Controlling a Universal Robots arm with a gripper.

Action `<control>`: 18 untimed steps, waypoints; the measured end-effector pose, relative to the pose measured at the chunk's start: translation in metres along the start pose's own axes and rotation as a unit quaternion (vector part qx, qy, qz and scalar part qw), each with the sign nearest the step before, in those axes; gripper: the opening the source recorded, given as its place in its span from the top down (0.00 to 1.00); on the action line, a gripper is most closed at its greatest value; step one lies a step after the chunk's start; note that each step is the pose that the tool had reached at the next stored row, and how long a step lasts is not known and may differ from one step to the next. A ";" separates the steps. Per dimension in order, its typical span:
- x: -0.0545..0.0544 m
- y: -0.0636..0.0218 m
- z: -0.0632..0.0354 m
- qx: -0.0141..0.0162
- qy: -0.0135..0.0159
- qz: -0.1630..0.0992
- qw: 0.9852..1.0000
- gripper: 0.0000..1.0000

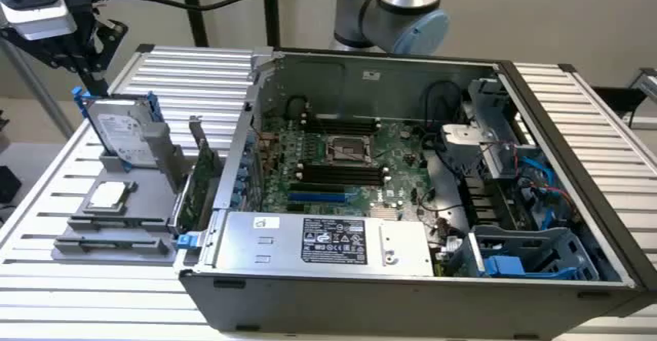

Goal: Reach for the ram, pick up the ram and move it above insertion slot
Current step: 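Reach for the ram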

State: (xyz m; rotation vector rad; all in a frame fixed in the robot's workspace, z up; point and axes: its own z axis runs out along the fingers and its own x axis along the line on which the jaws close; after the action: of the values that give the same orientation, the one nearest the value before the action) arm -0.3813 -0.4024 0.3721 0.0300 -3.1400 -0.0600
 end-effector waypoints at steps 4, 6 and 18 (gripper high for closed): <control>0.000 0.0000 0.0000 0.000 0.000 0.000 1.000 0.89; 0.000 0.0000 0.0000 0.000 0.000 0.000 1.000 0.89; 0.000 -0.0148 0.0003 0.000 0.000 0.000 1.000 0.89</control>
State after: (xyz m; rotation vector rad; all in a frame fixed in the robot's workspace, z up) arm -0.3813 -0.4172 0.3712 0.0299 -3.1397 -0.0601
